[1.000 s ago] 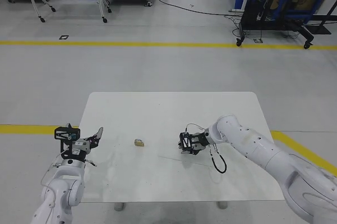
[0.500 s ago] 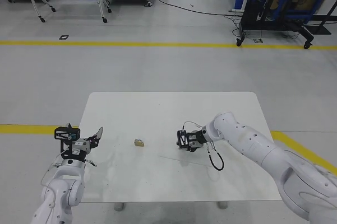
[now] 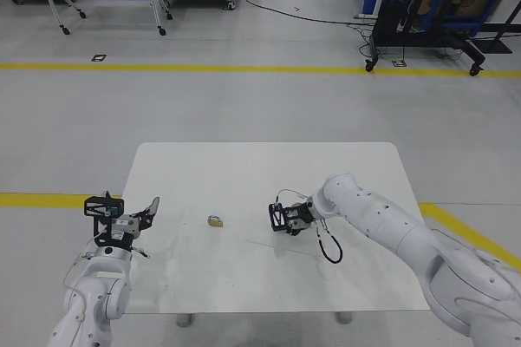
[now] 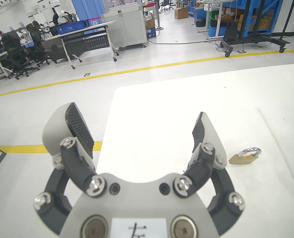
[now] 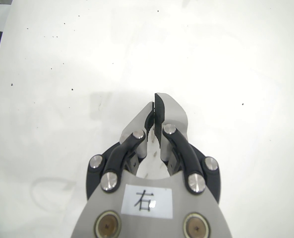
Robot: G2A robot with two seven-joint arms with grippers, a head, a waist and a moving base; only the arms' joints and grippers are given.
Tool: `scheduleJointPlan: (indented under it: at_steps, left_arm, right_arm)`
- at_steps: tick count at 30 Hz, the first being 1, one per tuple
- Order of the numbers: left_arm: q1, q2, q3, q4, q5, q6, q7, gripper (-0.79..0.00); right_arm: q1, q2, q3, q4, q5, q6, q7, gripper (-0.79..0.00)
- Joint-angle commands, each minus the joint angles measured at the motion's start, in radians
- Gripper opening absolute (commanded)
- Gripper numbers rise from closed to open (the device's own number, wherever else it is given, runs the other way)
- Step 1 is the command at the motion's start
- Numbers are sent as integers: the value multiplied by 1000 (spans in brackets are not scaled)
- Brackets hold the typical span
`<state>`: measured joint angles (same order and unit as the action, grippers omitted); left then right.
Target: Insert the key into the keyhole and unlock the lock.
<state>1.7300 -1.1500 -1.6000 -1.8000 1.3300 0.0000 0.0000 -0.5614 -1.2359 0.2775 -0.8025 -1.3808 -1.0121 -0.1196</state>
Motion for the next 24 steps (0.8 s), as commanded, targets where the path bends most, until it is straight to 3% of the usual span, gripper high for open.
scheduleJointPlan:
  at_steps: [1,7,12,17,20,24]
  left_arm:
    - [0,0,0,0,0,0,0,0]
    - [0,0,0,0,0,0,0,0]
    - [0,0,0,0,0,0,0,0]
    - [0,0,0,0,0,0,0,0]
    - [0,0,0,0,0,0,0,0]
    - [0,0,0,0,0,0,0,0]
  right_arm:
    - [0,4,8,-5,-15,9,-22,-785]
    - [-29,49,37,-67,-146,128,-239,-785]
    - [-97,119,82,-84,-258,307,-619,-785]
    - [-187,197,161,-62,-234,353,-1020,-785]
    - [-244,240,187,-94,-190,396,-1084,-785]
    - [-244,240,187,-94,-190,396,-1084,-785]
